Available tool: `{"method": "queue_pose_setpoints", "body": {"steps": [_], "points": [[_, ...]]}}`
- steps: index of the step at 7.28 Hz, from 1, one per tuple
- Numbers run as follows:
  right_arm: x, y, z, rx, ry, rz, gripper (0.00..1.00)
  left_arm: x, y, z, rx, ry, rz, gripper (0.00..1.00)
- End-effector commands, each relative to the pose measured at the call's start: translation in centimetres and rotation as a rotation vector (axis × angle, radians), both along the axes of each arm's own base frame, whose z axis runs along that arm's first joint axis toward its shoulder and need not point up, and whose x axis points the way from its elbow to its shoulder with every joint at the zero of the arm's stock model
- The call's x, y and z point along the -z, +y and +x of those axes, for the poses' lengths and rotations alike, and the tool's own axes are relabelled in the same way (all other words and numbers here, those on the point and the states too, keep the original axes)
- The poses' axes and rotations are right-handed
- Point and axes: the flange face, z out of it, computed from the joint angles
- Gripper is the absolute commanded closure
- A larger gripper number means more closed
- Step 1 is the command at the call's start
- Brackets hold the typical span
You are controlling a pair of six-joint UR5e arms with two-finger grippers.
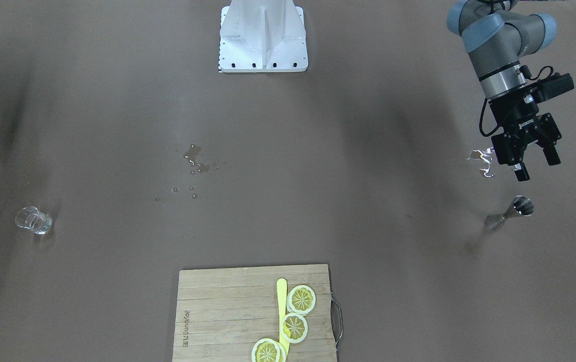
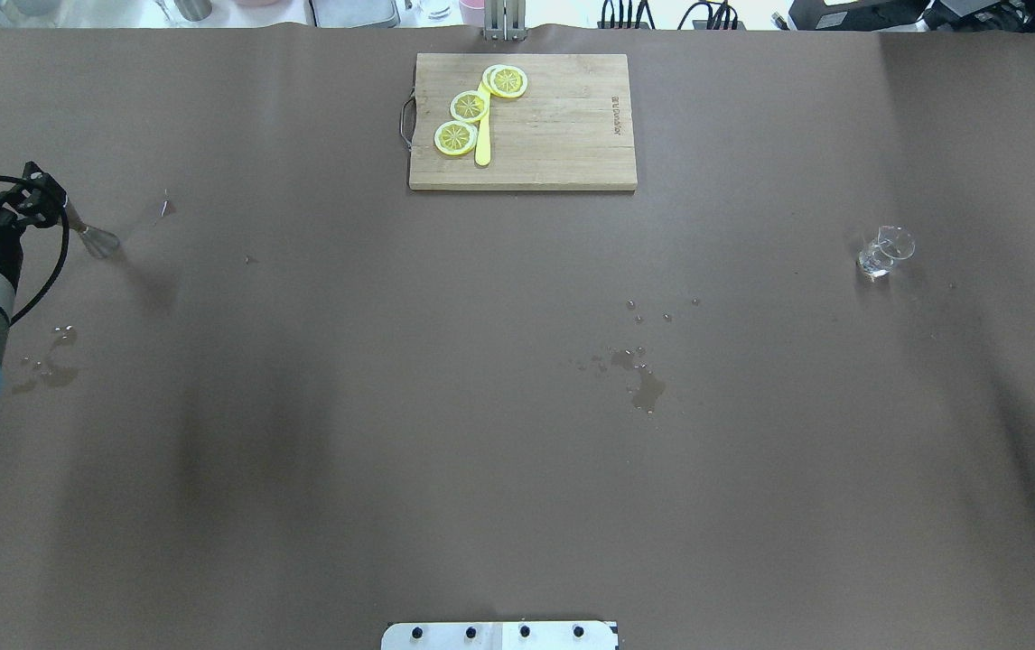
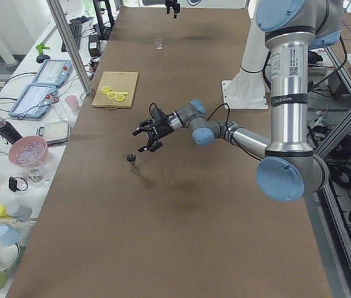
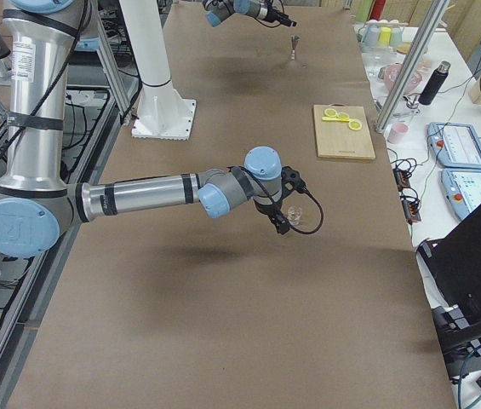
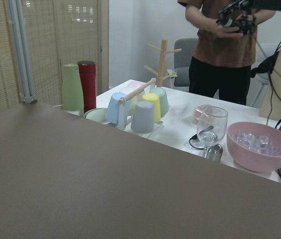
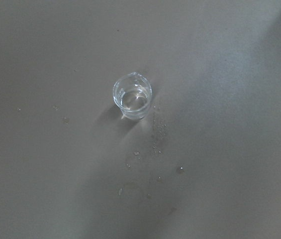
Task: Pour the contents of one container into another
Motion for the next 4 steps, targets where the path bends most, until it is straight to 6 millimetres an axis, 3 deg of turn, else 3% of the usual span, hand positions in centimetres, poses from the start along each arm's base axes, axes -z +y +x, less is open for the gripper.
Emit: {"method": "queue_pose_setpoints", "body": {"steps": [1,2,4], "points": [[0.0,-1.2,-2.8,0.047,-0.033,0.107,0.01,-2.8,1.3,2.1,0.008,-0.079,0.035,0.03],[-1.6,-3.2,-3.9,0.039,-0.063,0.143,0.01,-4.0,2.3,3.8,-0.008,-0.116,0.048,0.03],[-2.0,-3.2,-4.9,-0.043,-0.148,0.115,0.01,-7.0,2.3,5.2,0.005,-0.136,0.034,0.03]]}}
